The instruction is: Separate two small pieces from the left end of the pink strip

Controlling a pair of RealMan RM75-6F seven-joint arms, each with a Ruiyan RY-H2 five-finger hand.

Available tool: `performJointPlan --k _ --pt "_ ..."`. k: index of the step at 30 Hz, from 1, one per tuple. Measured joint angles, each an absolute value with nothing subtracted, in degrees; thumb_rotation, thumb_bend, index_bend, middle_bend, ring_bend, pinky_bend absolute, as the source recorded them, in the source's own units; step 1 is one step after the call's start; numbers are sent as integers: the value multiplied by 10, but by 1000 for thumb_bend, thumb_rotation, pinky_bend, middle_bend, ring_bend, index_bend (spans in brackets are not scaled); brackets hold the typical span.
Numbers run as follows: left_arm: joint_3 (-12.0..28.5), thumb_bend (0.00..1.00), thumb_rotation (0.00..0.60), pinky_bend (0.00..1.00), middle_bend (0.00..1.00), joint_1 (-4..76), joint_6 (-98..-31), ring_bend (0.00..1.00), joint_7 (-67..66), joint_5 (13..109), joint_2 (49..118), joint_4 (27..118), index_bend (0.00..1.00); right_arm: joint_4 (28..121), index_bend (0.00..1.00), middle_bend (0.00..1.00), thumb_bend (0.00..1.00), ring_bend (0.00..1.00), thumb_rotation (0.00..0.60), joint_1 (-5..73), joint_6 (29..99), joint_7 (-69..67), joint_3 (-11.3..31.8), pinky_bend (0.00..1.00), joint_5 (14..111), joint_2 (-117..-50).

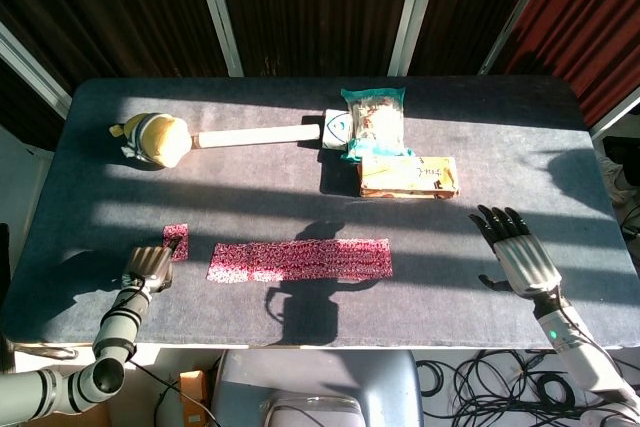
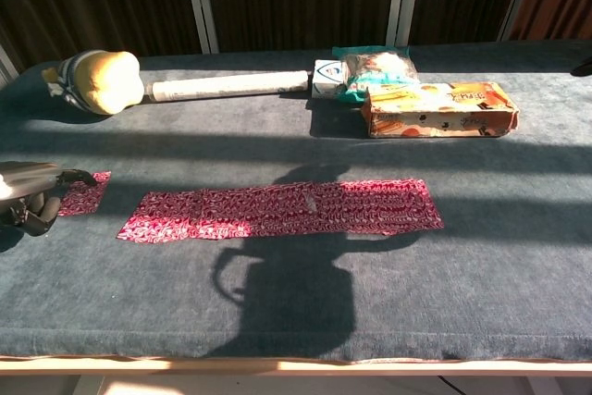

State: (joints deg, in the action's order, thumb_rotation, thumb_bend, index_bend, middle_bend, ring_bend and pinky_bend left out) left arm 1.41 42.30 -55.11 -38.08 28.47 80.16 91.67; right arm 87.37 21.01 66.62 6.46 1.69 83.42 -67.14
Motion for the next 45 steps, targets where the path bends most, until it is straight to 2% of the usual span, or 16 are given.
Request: performJointPlan --k 11,20,45 --pt "14 999 600 1000 1000 407 -568 1000 -341 372 776 978 76 876 0 0 105 0 600 210 665 67 17 47 835 -672" --pt "-37 999 600 1000 1000 398 -576 1000 -368 453 786 1036 76 871 0 0 105 0 600 210 660 64 17 47 832 -675" --pt "-51 999 600 1000 1000 406 -564 1000 -379 428 807 1009 79 866 0 0 104 0 600 207 654 50 15 47 832 -670"
